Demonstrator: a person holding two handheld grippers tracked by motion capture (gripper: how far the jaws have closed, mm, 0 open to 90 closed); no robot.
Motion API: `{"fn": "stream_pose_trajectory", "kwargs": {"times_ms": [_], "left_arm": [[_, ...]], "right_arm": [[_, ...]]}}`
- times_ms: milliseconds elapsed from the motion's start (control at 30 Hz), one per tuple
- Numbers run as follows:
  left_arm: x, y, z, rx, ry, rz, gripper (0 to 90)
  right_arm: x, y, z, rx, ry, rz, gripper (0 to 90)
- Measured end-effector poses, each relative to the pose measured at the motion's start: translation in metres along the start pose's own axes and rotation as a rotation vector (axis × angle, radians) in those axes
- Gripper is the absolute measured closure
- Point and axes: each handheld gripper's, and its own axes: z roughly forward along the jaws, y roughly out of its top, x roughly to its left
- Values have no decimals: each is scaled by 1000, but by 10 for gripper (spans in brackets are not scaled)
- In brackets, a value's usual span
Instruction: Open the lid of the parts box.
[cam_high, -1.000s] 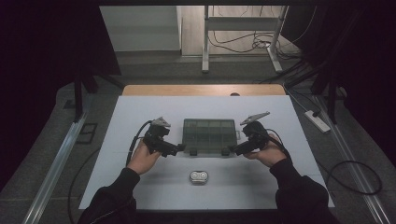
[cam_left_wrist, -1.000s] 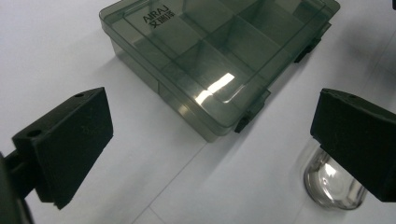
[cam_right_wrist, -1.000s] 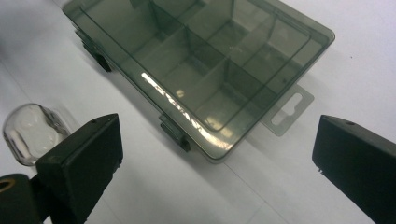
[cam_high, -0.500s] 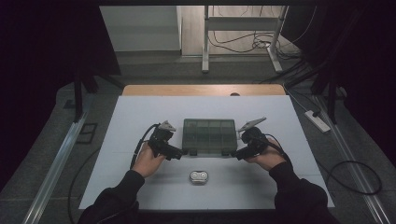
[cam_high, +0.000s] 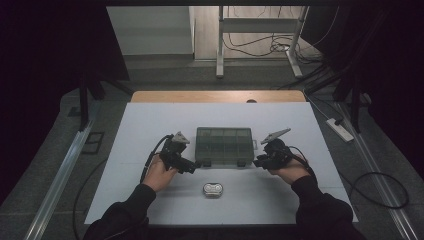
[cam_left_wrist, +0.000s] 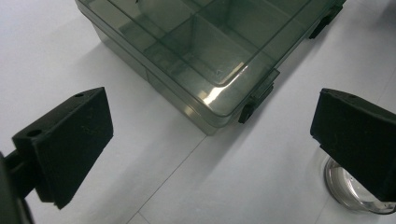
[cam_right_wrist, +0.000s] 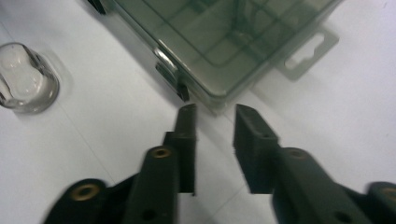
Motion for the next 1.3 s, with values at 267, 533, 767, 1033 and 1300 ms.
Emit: {"fn": "stream_pose_trajectory", "kwargs": {"times_ms": [267,533,767,1033,1300], "left_arm": [[1,-1,-1,4,0,4,0],[1,-1,0,10,6,10,0],[-1,0,2,29,23,22,0],[-1,0,1,25,22,5,0],[0,0,-3,22,18,5,0]], "right_arm": [[-6,-3,9,68,51,29,896],[-5,-4,21,83,31,7,896],[-5,-2,27,89,19,1,896],[-8,-2,25,71,12,22,896],[-7,-2,19,40,28,25,896]]}}
